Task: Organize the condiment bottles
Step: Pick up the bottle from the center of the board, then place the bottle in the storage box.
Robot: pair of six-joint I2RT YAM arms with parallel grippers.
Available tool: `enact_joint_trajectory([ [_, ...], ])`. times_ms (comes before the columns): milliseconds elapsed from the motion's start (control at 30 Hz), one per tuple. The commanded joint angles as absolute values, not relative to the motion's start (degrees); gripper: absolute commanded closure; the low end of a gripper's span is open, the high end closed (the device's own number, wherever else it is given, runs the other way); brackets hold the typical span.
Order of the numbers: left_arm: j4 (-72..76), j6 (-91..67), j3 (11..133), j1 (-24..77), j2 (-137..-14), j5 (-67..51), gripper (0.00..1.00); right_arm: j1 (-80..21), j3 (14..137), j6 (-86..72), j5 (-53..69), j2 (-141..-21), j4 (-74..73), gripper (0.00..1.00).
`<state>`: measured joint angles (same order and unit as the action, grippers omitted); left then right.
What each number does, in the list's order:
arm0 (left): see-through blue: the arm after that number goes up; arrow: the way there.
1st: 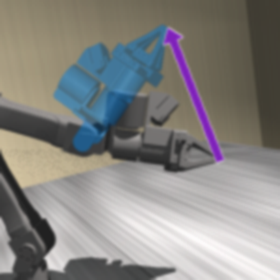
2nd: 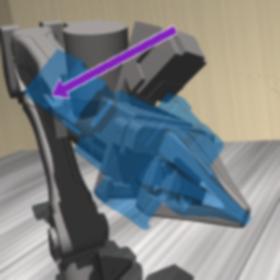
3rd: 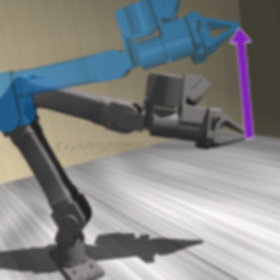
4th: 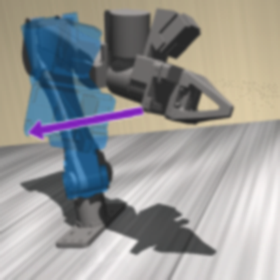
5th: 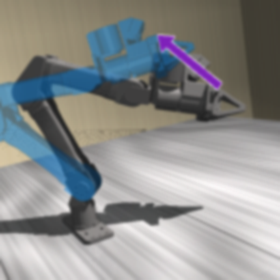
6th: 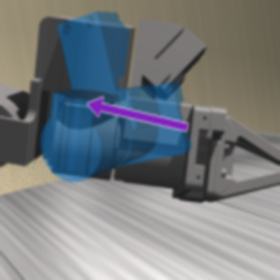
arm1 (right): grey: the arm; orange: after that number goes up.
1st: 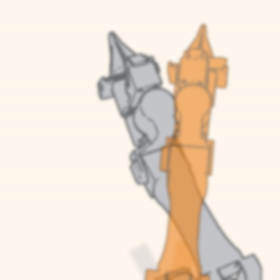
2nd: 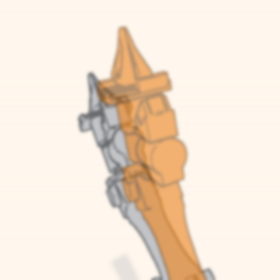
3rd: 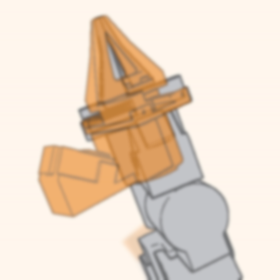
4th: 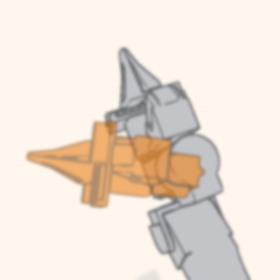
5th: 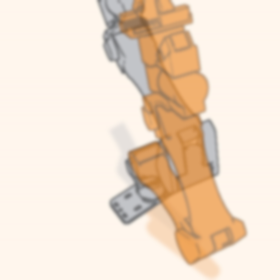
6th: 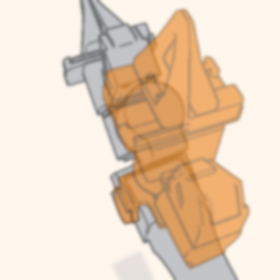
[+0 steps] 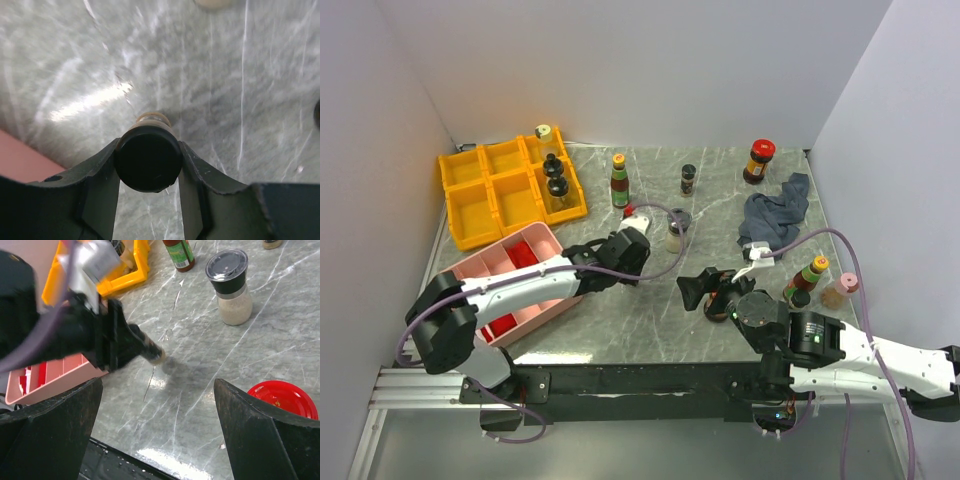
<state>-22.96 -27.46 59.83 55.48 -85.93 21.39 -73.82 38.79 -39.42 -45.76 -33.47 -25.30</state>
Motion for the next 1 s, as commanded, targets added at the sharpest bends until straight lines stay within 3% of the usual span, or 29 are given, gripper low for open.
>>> enact_joint_trajectory([
  [0, -27.5, -30.1, 67.1, 55.5, -81.8, 30.6, 0.99, -73.6, 37.5, -40.1, -46.7, -32.4, -23.6, 0.00],
  [333, -33.4, -30.1, 77.7, 50.1, -81.4, 46.2, 0.99, -73.6, 36.1, -40.6, -46.8, -29.0, -25.2, 0.00],
  [667, -19.4, -28.9, 73.5, 27.3, -75.5, 40.7, 0.99, -73.7, 34.2, -40.4, -47.8, -24.5, -26.3, 0.00],
  [967, -14.7, -33.9, 77.5, 10.2, -82.4, 33.5, 0.99, -73.6, 34.1, -40.3, -46.4, -24.1, -26.3, 0.00],
])
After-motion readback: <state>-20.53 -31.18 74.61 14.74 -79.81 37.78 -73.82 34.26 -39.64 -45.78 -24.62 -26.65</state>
